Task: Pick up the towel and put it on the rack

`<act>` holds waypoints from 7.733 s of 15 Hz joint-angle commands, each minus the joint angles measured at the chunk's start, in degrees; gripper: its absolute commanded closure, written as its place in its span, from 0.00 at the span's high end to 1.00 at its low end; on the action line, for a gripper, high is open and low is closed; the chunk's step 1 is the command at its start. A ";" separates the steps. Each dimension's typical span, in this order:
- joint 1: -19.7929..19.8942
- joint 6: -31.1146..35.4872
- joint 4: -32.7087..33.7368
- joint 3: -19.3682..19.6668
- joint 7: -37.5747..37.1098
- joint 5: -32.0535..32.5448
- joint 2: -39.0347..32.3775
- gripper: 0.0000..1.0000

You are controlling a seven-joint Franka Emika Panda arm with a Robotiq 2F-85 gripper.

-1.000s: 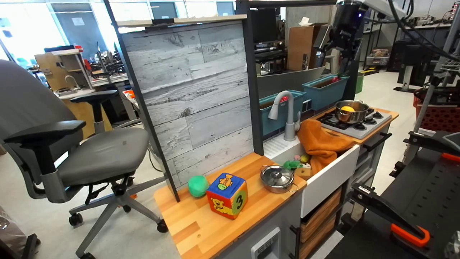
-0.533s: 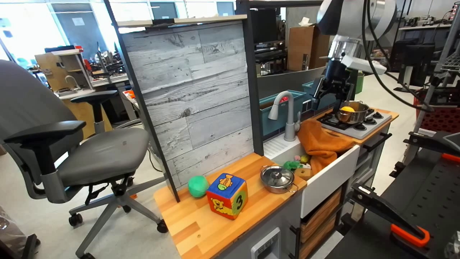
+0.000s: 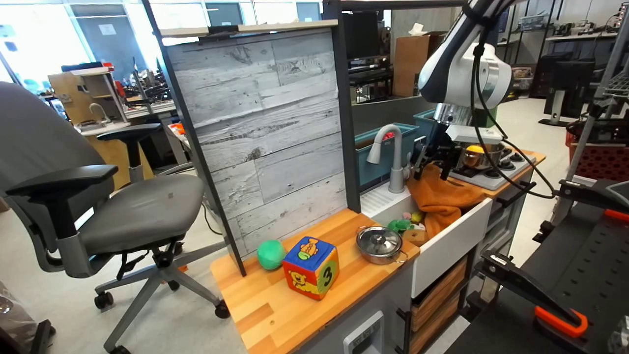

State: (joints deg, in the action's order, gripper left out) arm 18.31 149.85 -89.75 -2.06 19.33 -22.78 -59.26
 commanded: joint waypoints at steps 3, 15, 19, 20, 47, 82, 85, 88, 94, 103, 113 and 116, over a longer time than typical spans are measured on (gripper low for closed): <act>-0.05 -0.05 9.53 -0.80 -5.48 5.21 -6.90 1.00; 0.08 -3.27 14.70 0.03 -7.99 8.64 -8.19 0.00; -0.14 -6.54 0.96 3.53 -10.68 10.42 3.94 0.01; -0.18 -7.34 -1.21 4.09 -11.40 10.38 6.12 0.01; -0.16 -23.70 -11.31 14.09 17.54 -55.44 69.41 0.01; 0.73 -43.03 4.80 16.31 -24.93 -26.44 47.35 0.01; 1.43 -47.23 2.78 17.54 -27.53 -19.83 48.82 0.01; 1.50 -48.25 2.20 18.01 -29.96 -15.87 48.21 0.01; 2.15 -51.24 4.22 17.93 -34.39 -14.02 46.40 0.01; 2.26 -50.71 17.01 17.06 -42.35 -19.76 43.57 0.01; 2.79 -38.77 34.31 13.78 -50.32 -24.57 31.13 0.01; 2.73 -36.54 38.56 12.51 -52.66 -23.07 27.17 0.01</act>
State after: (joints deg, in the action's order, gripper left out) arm 20.20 111.56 -58.19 12.06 -30.23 -46.16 -27.07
